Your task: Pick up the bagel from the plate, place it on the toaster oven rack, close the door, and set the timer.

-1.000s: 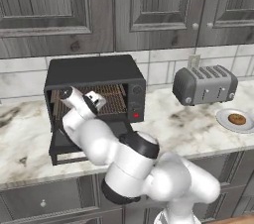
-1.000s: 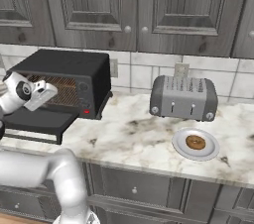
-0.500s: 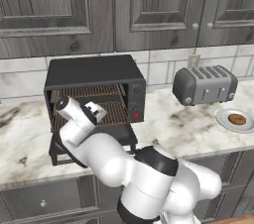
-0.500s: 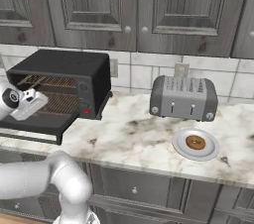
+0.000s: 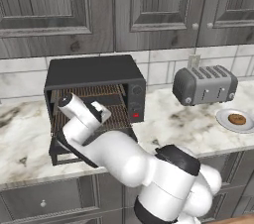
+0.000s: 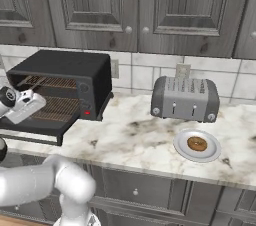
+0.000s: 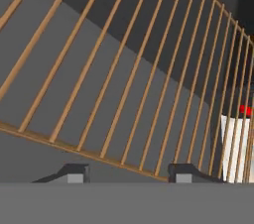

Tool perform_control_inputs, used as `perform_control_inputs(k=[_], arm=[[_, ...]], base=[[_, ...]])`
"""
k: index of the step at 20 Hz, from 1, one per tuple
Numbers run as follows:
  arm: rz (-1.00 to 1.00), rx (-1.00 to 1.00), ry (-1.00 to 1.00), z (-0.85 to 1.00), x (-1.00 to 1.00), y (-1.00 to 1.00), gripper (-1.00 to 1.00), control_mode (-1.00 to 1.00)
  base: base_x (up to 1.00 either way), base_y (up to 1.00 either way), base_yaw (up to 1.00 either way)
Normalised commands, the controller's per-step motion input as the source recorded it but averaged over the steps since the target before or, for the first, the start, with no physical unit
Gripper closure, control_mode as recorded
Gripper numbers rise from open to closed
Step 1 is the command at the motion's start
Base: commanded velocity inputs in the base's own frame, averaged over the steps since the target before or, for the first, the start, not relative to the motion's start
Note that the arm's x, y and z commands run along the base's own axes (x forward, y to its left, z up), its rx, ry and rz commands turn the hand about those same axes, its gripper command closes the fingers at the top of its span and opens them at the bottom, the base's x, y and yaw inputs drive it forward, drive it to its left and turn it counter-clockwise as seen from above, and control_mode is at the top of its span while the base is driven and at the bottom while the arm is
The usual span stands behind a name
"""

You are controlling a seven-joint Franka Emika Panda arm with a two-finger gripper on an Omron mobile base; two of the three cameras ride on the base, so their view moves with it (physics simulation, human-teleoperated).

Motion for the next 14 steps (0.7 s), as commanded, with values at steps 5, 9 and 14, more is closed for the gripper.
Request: perform_control_inputs(k=[5, 9, 14], arm=[[-0.09, 0.16, 0.00, 0.90, -0.30, -0.78, -1.00, -1.00], [-0.09, 0.17, 0.04, 0.63, -0.03, -1.00, -1.00, -1.00], [-0.11, 0.09, 0.05, 0.21, 0.00, -1.00, -1.00, -1.00]], base=[[0.00, 0.00, 0.00], [0.00, 0.00, 0.00], [0.00, 0.00, 0.00]])
